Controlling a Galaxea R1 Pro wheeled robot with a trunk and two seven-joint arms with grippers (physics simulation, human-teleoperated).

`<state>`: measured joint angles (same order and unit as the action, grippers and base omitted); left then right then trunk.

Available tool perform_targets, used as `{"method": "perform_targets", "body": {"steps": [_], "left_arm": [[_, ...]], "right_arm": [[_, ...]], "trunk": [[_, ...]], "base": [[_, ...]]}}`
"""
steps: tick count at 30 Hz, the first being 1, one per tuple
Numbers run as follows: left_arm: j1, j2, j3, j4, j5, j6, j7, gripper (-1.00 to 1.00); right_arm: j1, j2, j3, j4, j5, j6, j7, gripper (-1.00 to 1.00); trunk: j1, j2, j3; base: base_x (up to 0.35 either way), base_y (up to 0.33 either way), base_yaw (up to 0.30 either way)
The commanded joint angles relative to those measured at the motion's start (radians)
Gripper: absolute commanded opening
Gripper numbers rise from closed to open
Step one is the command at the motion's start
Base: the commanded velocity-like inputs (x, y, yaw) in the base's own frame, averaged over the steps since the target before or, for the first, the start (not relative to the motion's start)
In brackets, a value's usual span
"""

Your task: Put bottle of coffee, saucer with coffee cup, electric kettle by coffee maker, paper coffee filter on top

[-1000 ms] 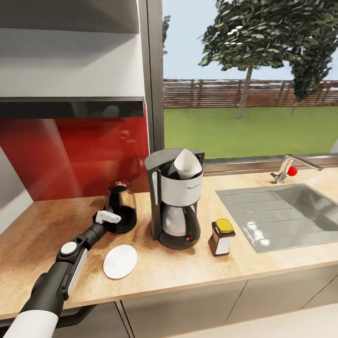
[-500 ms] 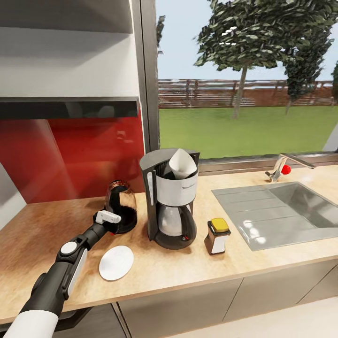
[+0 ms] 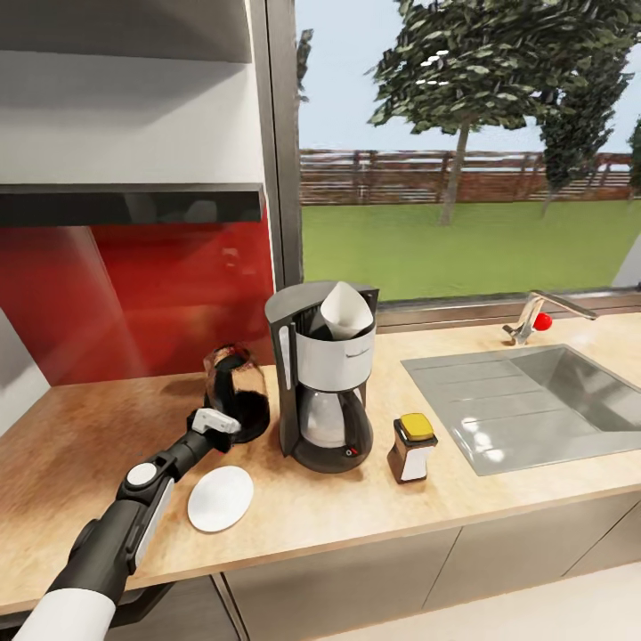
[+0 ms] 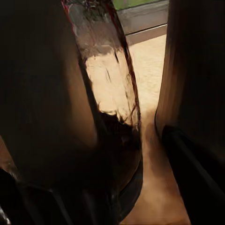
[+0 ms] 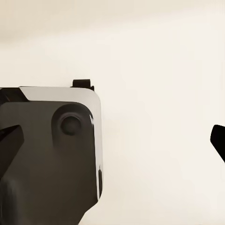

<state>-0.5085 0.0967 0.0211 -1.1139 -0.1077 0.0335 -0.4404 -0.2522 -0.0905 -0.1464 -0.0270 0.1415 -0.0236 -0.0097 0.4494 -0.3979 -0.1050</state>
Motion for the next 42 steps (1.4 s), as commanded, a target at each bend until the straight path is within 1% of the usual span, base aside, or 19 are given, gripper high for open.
{"method": "perform_targets", "body": {"steps": [1, 22, 30, 42], "left_arm": [[-0.001, 0.0, 0.002, -0.002, -0.007, 0.003, -0.005, 1.0], [0.0, 0.003, 0.003, -0.004, -0.007, -0.009, -0.003, 1.0], [0.001, 0.003, 0.003, -0.005, -0.007, -0.009, -0.001, 1.0], [0.001, 0.002, 0.003, -0.006, -0.007, -0.009, -0.001, 1.0]], "right_arm": [[-0.001, 0.0, -0.009, 0.001, 0.01, -0.002, -0.001, 1.0], [-0.001, 0.0, -0.009, 0.001, 0.01, -0.002, -0.001, 1.0], [-0.001, 0.0, -0.009, 0.001, 0.01, -0.002, -0.001, 1.0], [-0.001, 0.0, -0.009, 0.001, 0.01, -0.002, -0.001, 1.0]], "trunk": [[0.001, -0.002, -0.002], [0.001, -0.002, -0.002], [0.001, -0.002, -0.002], [0.001, -0.002, -0.002]], "base": [[0.0, 0.0, 0.0], [-0.007, 0.0, 0.0], [-0.278, -0.051, 0.0], [-0.274, -0.156, 0.0]]}}
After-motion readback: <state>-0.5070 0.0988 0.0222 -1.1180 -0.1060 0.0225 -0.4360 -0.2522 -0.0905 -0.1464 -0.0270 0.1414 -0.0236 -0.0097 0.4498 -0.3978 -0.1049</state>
